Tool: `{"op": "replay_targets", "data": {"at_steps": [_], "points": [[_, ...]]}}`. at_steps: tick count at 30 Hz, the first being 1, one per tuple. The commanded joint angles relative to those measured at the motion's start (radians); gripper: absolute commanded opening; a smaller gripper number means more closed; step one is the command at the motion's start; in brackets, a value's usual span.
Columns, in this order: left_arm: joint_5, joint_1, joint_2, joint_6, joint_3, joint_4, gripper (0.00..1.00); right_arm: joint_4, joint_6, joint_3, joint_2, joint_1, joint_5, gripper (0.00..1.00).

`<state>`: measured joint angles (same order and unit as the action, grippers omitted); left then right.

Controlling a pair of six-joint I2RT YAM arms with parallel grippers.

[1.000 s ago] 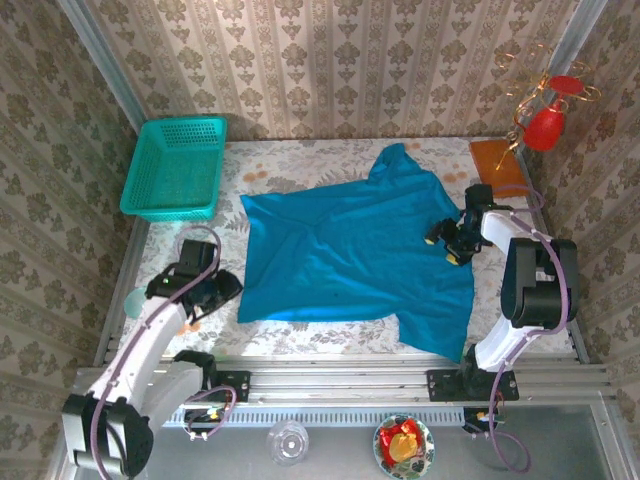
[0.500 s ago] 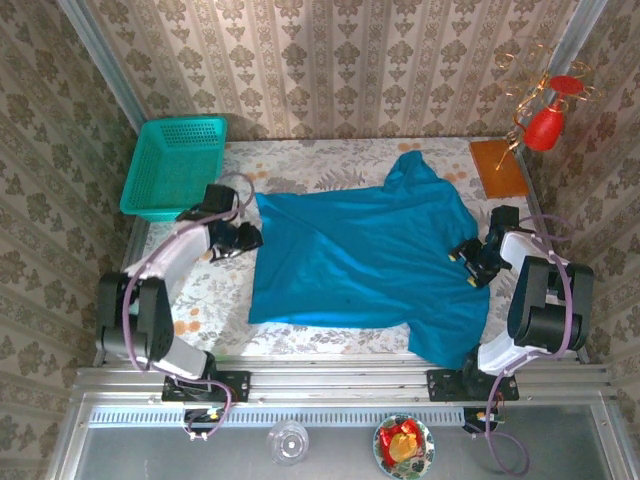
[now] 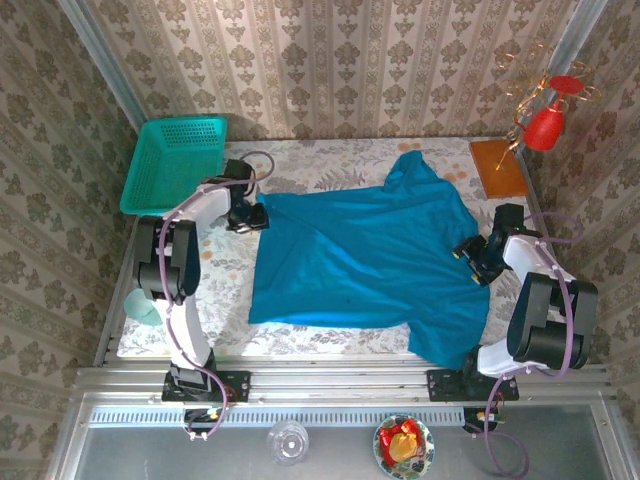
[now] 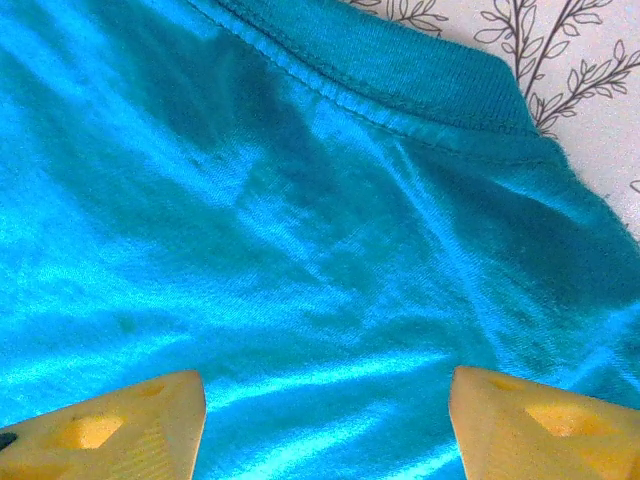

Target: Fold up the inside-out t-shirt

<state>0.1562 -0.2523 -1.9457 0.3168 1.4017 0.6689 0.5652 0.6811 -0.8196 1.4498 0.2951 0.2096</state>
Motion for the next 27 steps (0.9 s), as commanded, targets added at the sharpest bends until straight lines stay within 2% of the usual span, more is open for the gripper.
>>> {"op": "replay_targets", "data": {"at_steps": [1,11,19,27], "points": [[-0.019,-0.015,-0.027,-0.033,0.020,0.048,0.27,0.039,0.006,0.011,-0.028,0.003,0.002,0.66],[-0.023,-0.022,-0.089,-0.040,0.027,0.052,0.20,0.038,-0.003,0.011,-0.016,0.003,0.009,0.66],[-0.064,-0.020,-0.106,-0.056,0.027,0.065,0.00,0.005,-0.007,0.016,0.079,0.003,0.043,0.66],[-0.115,0.038,-0.041,-0.081,-0.006,0.083,0.00,-0.006,0.058,0.049,0.105,0.061,-0.024,0.66]]}}
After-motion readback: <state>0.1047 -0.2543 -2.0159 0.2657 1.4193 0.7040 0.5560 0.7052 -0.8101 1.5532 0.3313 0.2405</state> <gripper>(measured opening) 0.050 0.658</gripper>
